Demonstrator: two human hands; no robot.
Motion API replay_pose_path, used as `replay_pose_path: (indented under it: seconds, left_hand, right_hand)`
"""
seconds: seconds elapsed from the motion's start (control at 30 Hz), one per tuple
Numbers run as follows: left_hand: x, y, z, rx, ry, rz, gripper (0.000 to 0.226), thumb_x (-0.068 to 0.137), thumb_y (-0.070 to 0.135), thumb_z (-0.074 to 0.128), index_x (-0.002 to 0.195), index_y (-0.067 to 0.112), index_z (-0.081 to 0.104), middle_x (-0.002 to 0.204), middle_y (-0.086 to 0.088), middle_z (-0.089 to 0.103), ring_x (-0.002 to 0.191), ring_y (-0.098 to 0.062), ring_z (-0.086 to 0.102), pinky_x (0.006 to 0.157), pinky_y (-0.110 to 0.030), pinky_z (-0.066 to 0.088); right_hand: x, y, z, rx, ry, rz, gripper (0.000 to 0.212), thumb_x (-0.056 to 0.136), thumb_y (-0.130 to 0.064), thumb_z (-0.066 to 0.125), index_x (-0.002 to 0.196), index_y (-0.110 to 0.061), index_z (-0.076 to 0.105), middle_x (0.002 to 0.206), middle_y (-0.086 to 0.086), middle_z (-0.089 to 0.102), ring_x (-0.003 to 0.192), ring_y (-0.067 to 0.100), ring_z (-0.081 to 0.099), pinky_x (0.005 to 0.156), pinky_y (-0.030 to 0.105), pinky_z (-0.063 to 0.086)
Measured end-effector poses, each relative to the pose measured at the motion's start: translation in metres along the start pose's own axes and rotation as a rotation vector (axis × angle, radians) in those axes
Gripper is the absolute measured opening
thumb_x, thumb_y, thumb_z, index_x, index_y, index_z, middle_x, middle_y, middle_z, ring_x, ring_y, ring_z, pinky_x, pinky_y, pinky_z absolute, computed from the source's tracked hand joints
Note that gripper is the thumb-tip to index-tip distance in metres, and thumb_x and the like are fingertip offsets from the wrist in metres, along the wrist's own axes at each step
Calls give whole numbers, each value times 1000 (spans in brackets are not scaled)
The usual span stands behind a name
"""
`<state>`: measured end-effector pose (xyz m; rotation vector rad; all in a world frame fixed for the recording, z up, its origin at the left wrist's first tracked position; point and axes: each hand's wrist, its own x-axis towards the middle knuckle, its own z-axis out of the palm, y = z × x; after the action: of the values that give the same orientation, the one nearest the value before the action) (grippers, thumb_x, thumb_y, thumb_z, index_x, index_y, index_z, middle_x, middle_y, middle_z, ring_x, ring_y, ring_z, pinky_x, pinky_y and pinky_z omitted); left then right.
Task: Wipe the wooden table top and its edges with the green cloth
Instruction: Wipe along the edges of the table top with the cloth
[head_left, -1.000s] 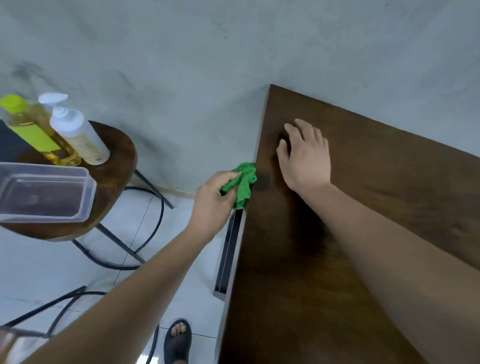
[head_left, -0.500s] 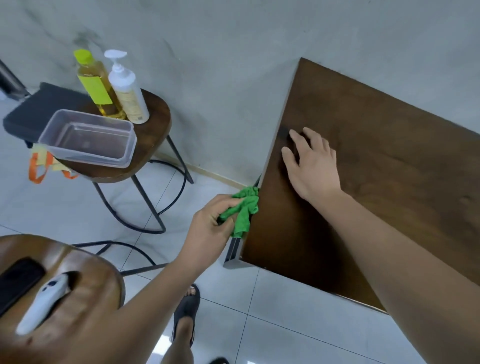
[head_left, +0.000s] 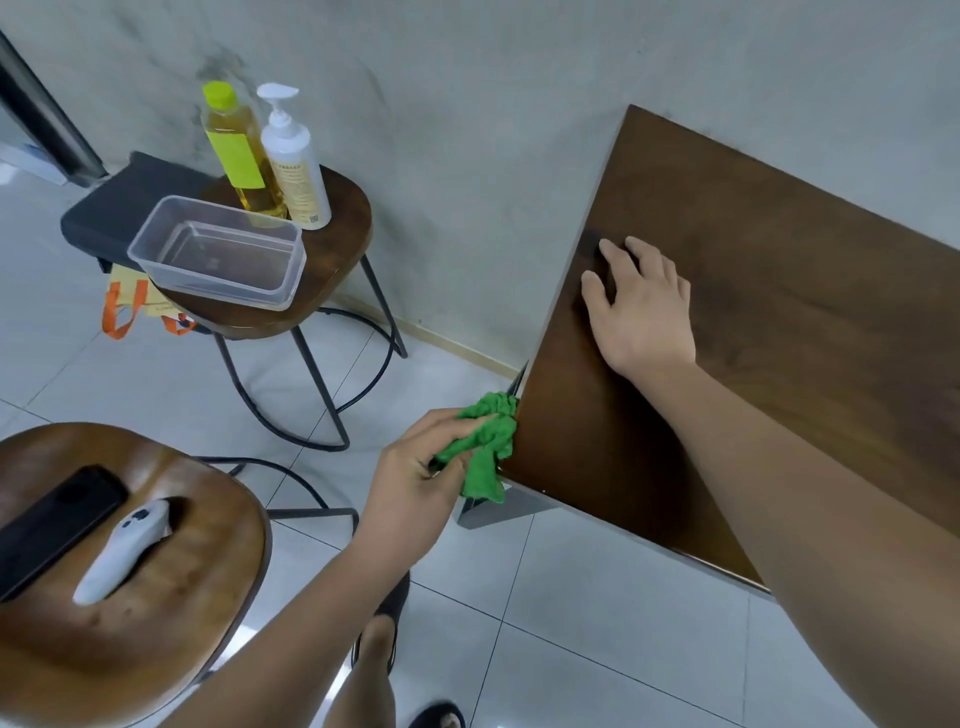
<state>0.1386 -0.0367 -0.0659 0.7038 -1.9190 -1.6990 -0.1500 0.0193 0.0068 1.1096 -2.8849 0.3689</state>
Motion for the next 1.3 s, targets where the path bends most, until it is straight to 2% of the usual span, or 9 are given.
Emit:
replay_pose_path:
  seconds: [0.2, 0.37, 0.5, 0.63, 0.83, 1.0, 1.07, 1.2, 1.3]
  left_hand:
    - [89, 4, 26, 108, 24, 45, 36, 101, -8, 70, 131, 9, 80, 129, -6, 76, 119, -19, 72, 108, -40, 56]
    - [173, 11, 50, 193, 25, 65, 37, 104, 0, 64, 134, 16, 79, 131, -1, 75, 120, -18, 70, 109, -41, 55]
    - [198, 14, 58, 215, 22, 67, 36, 105, 4, 64, 135, 18, 78, 134, 0, 75, 121, -18, 69, 110, -41, 54]
    - [171, 13, 50, 159, -14, 2, 34, 106, 3, 64, 134, 16, 78, 130, -3, 74, 118, -22, 70, 107, -47, 56]
    - [70, 8, 16, 73, -66, -25, 31, 105, -5, 67, 129, 11, 79, 127, -6, 74, 119, -22, 71, 105, -50, 57]
    - [4, 0, -2, 40, -50, -24, 38, 102, -12, 65, 125, 14, 81, 127, 0, 73, 117, -22, 72, 99, -37, 59]
    - [-4, -2, -4, 52, -44, -12, 40, 102, -13, 63, 124, 14, 81, 126, 1, 73, 116, -22, 72, 95, -33, 59]
    - [8, 5, -9, 100, -49, 2, 42, 100, -14, 64, 126, 14, 82, 127, 1, 74, 119, -18, 72, 102, -42, 61]
    - [27, 26, -7, 187, 20, 95, 39, 102, -4, 70, 131, 20, 80, 129, 9, 73, 122, -10, 70, 104, -33, 59]
  right_hand:
    - [3, 2, 3, -2, 37, -8, 60, 114, -55, 38, 166, -27, 49, 173, 7, 42, 162, 29, 32, 133, 55, 24]
    - [4, 5, 5, -4, 59, -16, 57, 115, -52, 40, 164, -26, 52, 171, 8, 45, 161, 30, 35, 132, 55, 26]
    - [5, 5, 7, 0, 70, -10, 58, 114, -54, 38, 164, -27, 52, 171, 6, 46, 161, 30, 36, 132, 55, 27]
    - [4, 4, 6, 8, 66, 0, 59, 113, -55, 37, 164, -28, 52, 171, 6, 46, 160, 30, 36, 132, 56, 28]
    - [2, 1, 4, 7, 39, 6, 59, 115, -54, 35, 166, -27, 49, 174, 6, 43, 162, 31, 34, 133, 55, 25]
    - [-1, 0, 2, -7, 22, 10, 59, 116, -52, 34, 168, -27, 47, 176, 7, 40, 164, 31, 31, 134, 52, 21]
    - [-2, 0, 1, -5, 20, 10, 59, 117, -52, 34, 168, -27, 47, 176, 7, 40, 164, 31, 31, 134, 52, 21]
    - [-2, 1, -1, 2, 5, 19, 59, 117, -53, 34, 169, -29, 45, 177, 6, 38, 165, 31, 30, 135, 52, 20]
    - [-3, 3, -2, 24, -6, 22, 58, 117, -52, 35, 168, -28, 47, 177, 6, 39, 165, 31, 31, 135, 52, 21]
